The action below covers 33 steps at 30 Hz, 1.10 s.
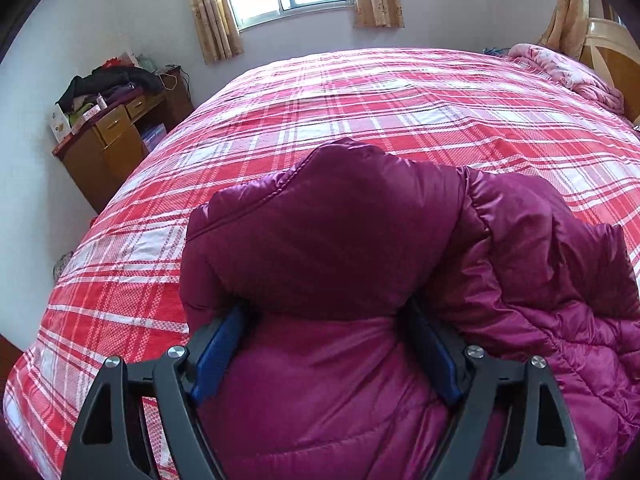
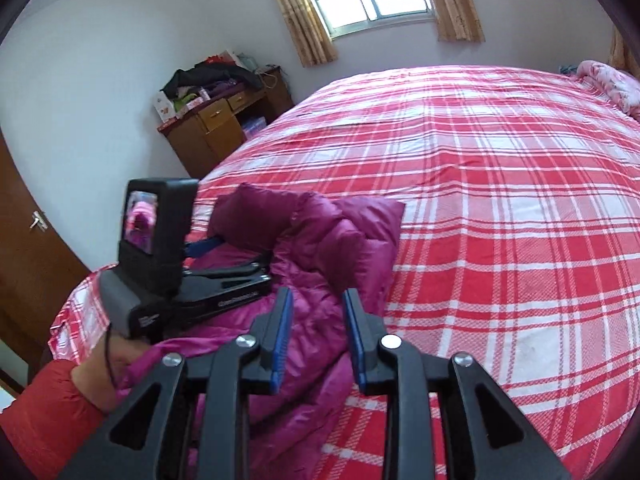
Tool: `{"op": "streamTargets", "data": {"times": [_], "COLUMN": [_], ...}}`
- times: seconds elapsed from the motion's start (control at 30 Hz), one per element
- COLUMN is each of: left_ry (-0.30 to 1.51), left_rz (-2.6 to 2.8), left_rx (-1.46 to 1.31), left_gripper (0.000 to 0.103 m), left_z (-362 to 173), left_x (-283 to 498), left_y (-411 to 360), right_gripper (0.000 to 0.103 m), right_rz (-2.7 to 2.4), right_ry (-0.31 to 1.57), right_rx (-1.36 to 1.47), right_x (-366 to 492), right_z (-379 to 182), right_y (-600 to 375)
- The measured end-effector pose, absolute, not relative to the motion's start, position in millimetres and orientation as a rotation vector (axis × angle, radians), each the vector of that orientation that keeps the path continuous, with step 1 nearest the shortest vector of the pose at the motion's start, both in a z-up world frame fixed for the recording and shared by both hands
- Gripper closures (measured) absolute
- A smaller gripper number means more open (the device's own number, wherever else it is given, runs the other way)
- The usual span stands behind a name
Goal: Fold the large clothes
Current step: 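Press the fold down with the left gripper while the right gripper holds the jacket, then release the jacket bundle and lift both grippers away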
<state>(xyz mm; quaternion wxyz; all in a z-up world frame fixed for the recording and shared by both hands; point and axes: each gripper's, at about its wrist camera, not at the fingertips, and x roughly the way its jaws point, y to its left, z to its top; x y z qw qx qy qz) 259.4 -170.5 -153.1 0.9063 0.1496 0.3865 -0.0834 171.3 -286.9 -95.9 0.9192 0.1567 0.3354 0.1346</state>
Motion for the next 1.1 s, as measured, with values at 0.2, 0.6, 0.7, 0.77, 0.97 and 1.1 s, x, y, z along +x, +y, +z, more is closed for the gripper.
{"op": "streamTargets", "data": {"times": [0.2,0.6,0.7,0.77,0.97,1.1], "left_ry": [0.791,0.827,0.803,0.772,0.758,0.794], "left_rz": [-0.165,-0.28,-0.303,-0.293,-0.311,-0.324], "left_rx": [0.33,0.197,0.126,0.119,-0.028,-0.057], "left_gripper": [0.019,0.02,0.02,0.02,0.02,0.02], "left_z": [-152.8,-128.0,-107.1,-97.0,-94.5,-114.9], "left_x": [257.0,241.4,217.5,197.2,145.1,128.1], "left_y": [-172.9,-141.4,-110.2,-93.9,-60.5,-68.9], "right_gripper": [0.074,0.074,0.07,0.07,0.07,0.07], "right_rz": [0.328,0.273,0.264,0.27,0.409,0.442], "right_ry": [0.788,0.864,0.847,0.784,0.662,0.747], "right_rx": [0.331,0.311,0.293,0.274,0.331,0.259], "right_x": [159.8,136.8,121.4,108.7,103.2,111.6], "right_z": [-126.5,-157.4,-144.5,-126.1,-80.3,-101.4], "right_y": [-274.4,-290.4,-297.2,-297.7,-273.9,-246.1]}}
